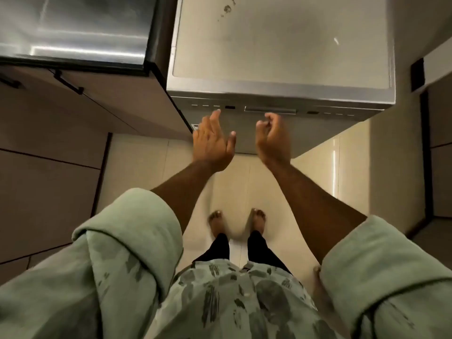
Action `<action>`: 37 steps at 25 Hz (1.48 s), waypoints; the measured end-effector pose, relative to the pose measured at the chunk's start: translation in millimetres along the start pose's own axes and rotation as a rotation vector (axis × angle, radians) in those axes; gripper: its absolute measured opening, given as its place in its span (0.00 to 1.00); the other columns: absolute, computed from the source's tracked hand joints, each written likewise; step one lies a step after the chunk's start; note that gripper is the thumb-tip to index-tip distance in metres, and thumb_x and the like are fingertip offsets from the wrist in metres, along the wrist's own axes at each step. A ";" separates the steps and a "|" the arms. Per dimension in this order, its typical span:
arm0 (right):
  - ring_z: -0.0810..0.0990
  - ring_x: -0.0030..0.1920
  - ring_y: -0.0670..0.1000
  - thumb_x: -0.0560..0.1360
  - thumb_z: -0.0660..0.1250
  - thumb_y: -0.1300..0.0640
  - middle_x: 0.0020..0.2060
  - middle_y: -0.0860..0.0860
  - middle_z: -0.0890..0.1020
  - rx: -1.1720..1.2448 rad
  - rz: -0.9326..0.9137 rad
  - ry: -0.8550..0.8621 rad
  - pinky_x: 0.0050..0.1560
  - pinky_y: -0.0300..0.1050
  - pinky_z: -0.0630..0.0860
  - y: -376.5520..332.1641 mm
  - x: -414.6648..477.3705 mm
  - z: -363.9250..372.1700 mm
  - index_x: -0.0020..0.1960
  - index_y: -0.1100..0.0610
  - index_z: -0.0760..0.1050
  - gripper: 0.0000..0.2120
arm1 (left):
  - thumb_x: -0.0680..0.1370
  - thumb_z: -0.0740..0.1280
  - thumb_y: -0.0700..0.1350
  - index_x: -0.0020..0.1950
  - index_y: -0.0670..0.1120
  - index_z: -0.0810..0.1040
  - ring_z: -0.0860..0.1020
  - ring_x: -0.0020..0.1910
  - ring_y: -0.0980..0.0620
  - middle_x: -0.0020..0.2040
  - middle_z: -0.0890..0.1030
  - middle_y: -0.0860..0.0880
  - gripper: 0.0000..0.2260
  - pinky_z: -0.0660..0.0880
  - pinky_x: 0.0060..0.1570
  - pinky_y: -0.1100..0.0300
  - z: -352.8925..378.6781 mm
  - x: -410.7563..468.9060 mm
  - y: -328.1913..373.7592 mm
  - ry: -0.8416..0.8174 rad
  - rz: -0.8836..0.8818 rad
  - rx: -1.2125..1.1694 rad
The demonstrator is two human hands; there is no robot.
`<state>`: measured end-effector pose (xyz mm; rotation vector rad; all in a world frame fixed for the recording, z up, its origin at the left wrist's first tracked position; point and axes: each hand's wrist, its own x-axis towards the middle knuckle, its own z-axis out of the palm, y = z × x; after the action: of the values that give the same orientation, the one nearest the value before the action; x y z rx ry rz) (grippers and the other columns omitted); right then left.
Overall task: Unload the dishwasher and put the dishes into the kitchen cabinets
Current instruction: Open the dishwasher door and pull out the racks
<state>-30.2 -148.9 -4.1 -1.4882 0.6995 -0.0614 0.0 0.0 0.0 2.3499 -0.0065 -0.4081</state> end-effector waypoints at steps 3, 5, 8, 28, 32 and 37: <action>0.79 0.50 0.53 0.80 0.60 0.44 0.50 0.54 0.80 0.418 0.401 0.067 0.48 0.48 0.76 2.0 25.0 -11.9 0.66 0.61 0.70 0.23 | 0.79 0.59 0.62 0.63 0.45 0.70 0.75 0.48 0.50 0.55 0.77 0.45 0.23 0.71 0.47 0.54 26.9 20.6 23.4 -0.156 -0.435 -0.661; 0.78 0.56 0.55 0.80 0.61 0.42 0.55 0.55 0.77 0.534 0.417 0.112 0.55 0.49 0.74 5.0 42.8 -26.5 0.68 0.62 0.68 0.27 | 0.79 0.57 0.64 0.69 0.46 0.68 0.77 0.53 0.50 0.59 0.78 0.46 0.27 0.73 0.48 0.55 39.6 34.8 35.1 -0.233 -0.542 -0.882; 0.76 0.55 0.55 0.77 0.62 0.38 0.53 0.57 0.76 0.786 0.369 0.155 0.57 0.49 0.72 14.2 71.2 -41.5 0.68 0.62 0.69 0.31 | 0.75 0.59 0.70 0.74 0.44 0.64 0.78 0.60 0.46 0.61 0.77 0.44 0.37 0.76 0.52 0.53 59.6 57.5 39.2 -0.248 -0.583 -1.109; 0.81 0.48 0.52 0.81 0.60 0.46 0.47 0.56 0.81 0.956 0.341 0.092 0.57 0.46 0.77 30.1 118.6 -39.1 0.59 0.60 0.74 0.18 | 0.78 0.50 0.69 0.65 0.46 0.74 0.79 0.38 0.56 0.47 0.80 0.49 0.32 0.67 0.35 0.63 125.5 111.6 73.0 0.075 -0.605 -1.420; 0.80 0.51 0.53 0.81 0.59 0.45 0.49 0.57 0.81 0.955 0.338 0.076 0.59 0.48 0.76 29.1 122.0 -38.9 0.66 0.62 0.70 0.23 | 0.78 0.48 0.69 0.69 0.46 0.73 0.79 0.41 0.55 0.55 0.80 0.48 0.33 0.68 0.40 0.61 123.9 112.5 77.0 0.114 -0.587 -1.359; 0.80 0.60 0.58 0.74 0.69 0.40 0.61 0.58 0.79 0.822 0.400 0.047 0.64 0.56 0.76 55.9 86.5 -36.2 0.66 0.57 0.70 0.29 | 0.70 0.64 0.72 0.70 0.45 0.72 0.77 0.60 0.44 0.64 0.78 0.43 0.38 0.73 0.63 0.49 132.9 66.8 67.0 0.118 -0.728 -1.053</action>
<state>1.7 -213.3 -86.3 -0.5523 0.8613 -0.0665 32.0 -146.6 -63.9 1.2540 0.9099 -0.4542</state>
